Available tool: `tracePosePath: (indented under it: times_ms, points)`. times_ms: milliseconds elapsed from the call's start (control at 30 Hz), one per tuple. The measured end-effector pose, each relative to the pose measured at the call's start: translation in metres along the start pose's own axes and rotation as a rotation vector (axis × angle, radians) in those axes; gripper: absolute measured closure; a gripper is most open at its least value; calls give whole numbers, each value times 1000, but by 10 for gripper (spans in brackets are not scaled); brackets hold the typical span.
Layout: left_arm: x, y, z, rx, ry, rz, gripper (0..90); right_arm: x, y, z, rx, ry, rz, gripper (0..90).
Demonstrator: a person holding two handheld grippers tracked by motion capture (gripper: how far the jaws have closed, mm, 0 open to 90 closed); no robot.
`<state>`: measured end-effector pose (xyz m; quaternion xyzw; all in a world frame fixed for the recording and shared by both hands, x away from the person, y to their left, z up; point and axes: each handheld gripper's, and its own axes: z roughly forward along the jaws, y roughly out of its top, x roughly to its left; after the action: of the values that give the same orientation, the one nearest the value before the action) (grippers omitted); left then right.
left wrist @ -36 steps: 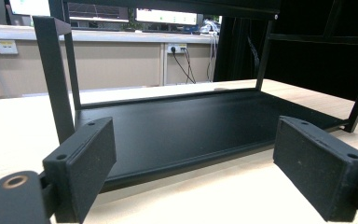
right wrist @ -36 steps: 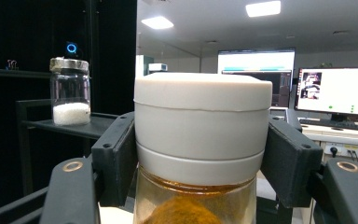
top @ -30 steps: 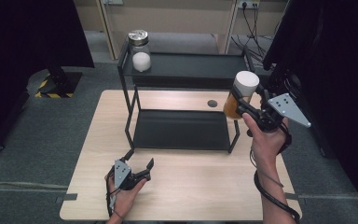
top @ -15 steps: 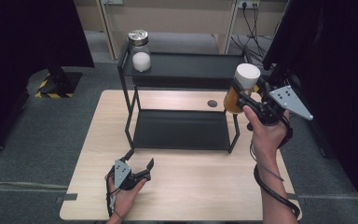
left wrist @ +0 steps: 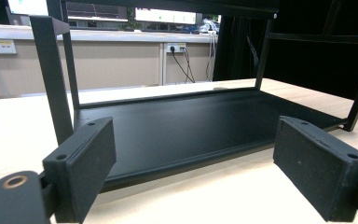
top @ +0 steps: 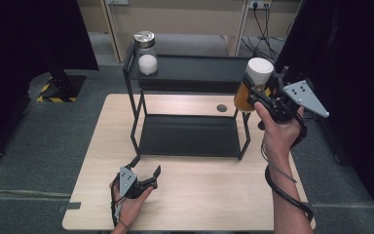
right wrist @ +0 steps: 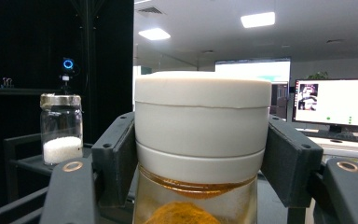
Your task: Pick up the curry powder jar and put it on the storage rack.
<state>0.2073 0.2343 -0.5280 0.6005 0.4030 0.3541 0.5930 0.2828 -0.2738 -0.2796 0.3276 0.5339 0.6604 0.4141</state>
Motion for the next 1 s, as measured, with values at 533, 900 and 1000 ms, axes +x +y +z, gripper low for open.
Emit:
tracePosePath:
  times_ms: [533, 900, 1000]
  points:
    - [1, 0, 0, 0, -2, -3, 124, -2, 11, 9, -10, -12, 4, 343]
    - [1, 0, 0, 2, -3, -4, 124, -3, 19, 19, -11, -26, 3, 343]
    - [1, 0, 0, 1, -4, -4, 124, -4, 21, 22, -11, -30, 2, 343]
